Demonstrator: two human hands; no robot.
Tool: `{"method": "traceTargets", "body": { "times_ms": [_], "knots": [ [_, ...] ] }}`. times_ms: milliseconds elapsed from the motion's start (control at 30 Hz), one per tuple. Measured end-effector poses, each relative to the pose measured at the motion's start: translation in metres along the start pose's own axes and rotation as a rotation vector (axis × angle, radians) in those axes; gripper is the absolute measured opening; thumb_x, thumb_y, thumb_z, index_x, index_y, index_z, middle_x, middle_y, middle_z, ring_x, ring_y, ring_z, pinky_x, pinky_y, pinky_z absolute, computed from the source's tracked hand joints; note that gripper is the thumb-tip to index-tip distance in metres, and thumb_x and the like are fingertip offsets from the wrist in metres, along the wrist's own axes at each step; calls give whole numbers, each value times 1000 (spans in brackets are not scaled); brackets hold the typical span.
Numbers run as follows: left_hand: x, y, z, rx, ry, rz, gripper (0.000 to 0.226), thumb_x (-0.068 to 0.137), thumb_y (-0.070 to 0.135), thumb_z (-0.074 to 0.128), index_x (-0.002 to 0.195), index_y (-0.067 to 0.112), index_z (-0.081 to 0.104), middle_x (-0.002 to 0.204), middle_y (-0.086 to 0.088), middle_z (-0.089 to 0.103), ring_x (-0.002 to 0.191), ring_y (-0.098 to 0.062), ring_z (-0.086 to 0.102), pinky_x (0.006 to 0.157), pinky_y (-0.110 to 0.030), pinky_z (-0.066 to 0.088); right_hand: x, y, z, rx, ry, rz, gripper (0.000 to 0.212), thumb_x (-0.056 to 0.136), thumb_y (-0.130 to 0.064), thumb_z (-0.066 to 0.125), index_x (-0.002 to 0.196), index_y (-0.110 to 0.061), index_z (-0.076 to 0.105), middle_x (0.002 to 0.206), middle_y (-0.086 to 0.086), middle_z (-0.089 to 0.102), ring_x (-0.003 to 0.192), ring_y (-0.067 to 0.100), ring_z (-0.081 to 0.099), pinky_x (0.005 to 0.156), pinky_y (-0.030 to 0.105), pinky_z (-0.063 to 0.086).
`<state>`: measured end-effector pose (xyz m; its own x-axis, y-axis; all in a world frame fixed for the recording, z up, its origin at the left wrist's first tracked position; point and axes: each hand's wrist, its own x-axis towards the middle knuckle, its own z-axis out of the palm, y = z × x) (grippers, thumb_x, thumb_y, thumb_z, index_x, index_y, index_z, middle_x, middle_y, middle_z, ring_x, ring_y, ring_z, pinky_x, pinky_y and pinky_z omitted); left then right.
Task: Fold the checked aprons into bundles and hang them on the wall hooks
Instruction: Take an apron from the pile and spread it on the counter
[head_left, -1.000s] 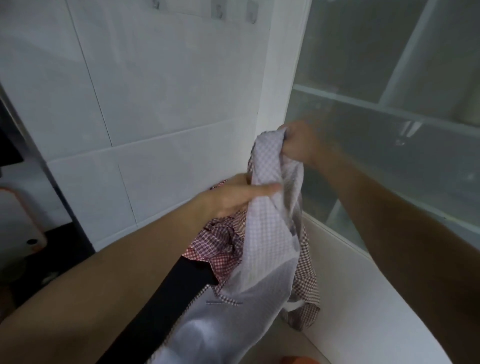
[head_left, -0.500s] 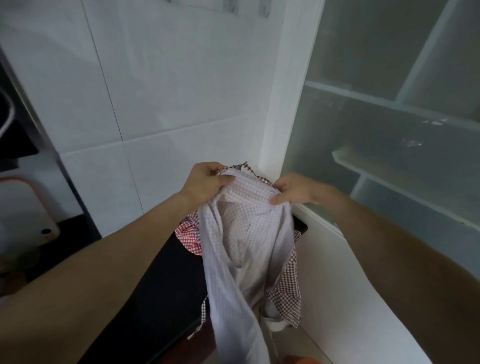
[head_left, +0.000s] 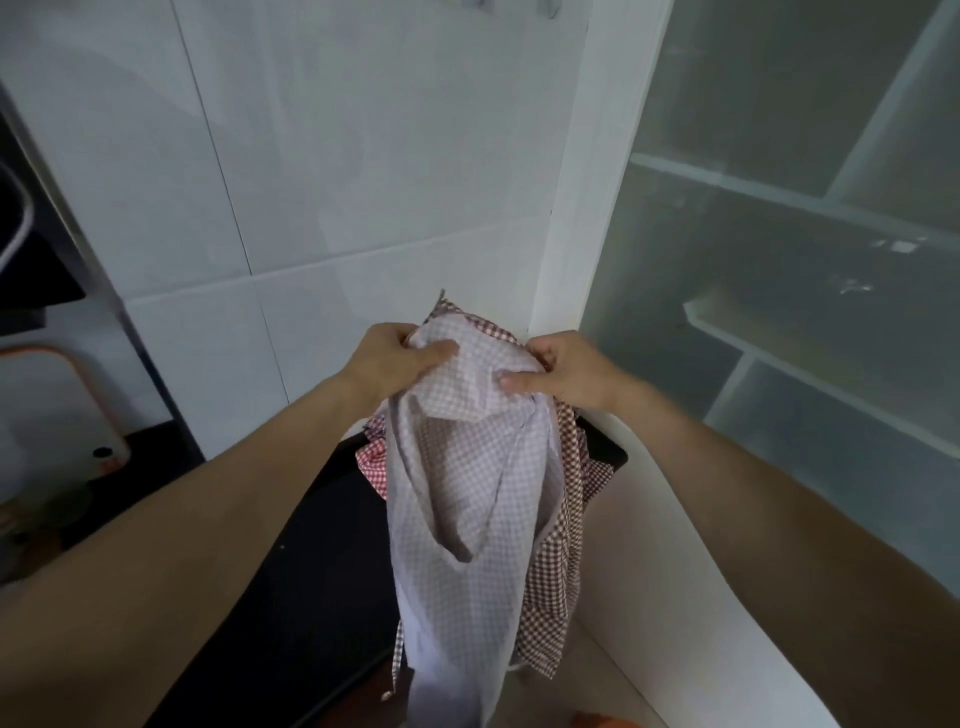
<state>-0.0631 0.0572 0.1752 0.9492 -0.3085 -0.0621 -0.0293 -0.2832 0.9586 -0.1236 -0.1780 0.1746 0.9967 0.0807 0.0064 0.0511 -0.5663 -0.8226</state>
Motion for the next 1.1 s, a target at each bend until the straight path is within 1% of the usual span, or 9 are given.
{"method": "traceTargets", "body": {
  "times_ms": [133, 300, 400, 500, 600, 733, 833, 967, 1100],
  "knots": [
    [4, 0, -8, -110, 82, 47, 32, 87, 30, 76, 99, 1, 72, 86, -3, 74, 73, -12, 71, 63, -21, 57, 6, -6, -5, -28, -103, 29, 64, 66, -54, 83, 102, -2, 72, 108, 14, 74, 102, 29, 70, 99, 37, 51],
    [2, -4, -16, -52, 50, 61, 41, 89, 40, 72, 98, 0, 73, 89, -8, 75, 71, -12, 70, 66, -22, 57, 23, -12, -23, -130, -182, 120, 15, 92, -31, 69, 90, -17, 74, 93, 2, 77, 91, 15, 71, 83, 29, 55],
    [7, -10, -15, 36, 152, 85, 51, 93, 43, 66, 62, 3, 56, 55, -3, 52, 48, -13, 48, 49, -25, 41, 29, -35, -27, -70, -179, 157, 19, 101, -23, 58, 97, -8, 68, 77, 6, 76, 82, 24, 75, 66, 26, 55],
    [7, -19, -12, 138, 55, 62, 57, 93, 49, 63, 53, 15, 40, 45, 4, 35, 42, -11, 31, 44, -22, 28, 36, -70, -26, 295, -64, 98, 21, 102, -21, 56, 109, -2, 63, 84, 12, 74, 83, 28, 75, 69, 32, 60],
    [0, -26, -3, 197, -108, -22, 56, 94, 50, 61, 54, 12, 51, 43, 6, 46, 39, -8, 41, 45, -19, 38, 50, -92, -27, 709, 27, -29, 38, 99, -24, 62, 133, -11, 52, 124, 9, 66, 111, 28, 68, 89, 40, 58],
    [7, -36, 4, 51, -85, -67, 41, 91, 42, 69, 86, 2, 76, 83, -7, 76, 81, -24, 73, 81, -32, 59, 59, -73, -7, 227, 100, 57, 71, 90, -30, 74, 148, -17, 35, 137, 5, 53, 120, 22, 55, 98, 36, 49],
    [9, -31, 5, 191, 66, -39, 48, 94, 45, 63, 78, 1, 70, 60, -6, 59, 51, -17, 51, 55, -25, 42, 52, -32, 21, 32, 62, 149, 60, 82, -23, 81, 134, -8, 55, 132, 8, 60, 113, 20, 59, 101, 35, 50],
    [13, -19, 1, 206, 11, -94, 55, 91, 50, 64, 90, -4, 74, 82, -16, 71, 69, -21, 58, 68, -31, 48, 36, 17, 62, 71, -114, 227, 46, 77, -25, 85, 116, -7, 68, 110, 10, 73, 102, 24, 71, 90, 42, 59],
    [16, -7, 5, -13, 55, -216, 33, 90, 31, 72, 87, -2, 71, 85, -17, 70, 72, -25, 63, 69, -32, 52, 23, 41, 84, 140, -261, 301, 51, 76, -26, 87, 120, -14, 65, 113, 4, 72, 102, 20, 71, 90, 41, 59]
  ]
}}
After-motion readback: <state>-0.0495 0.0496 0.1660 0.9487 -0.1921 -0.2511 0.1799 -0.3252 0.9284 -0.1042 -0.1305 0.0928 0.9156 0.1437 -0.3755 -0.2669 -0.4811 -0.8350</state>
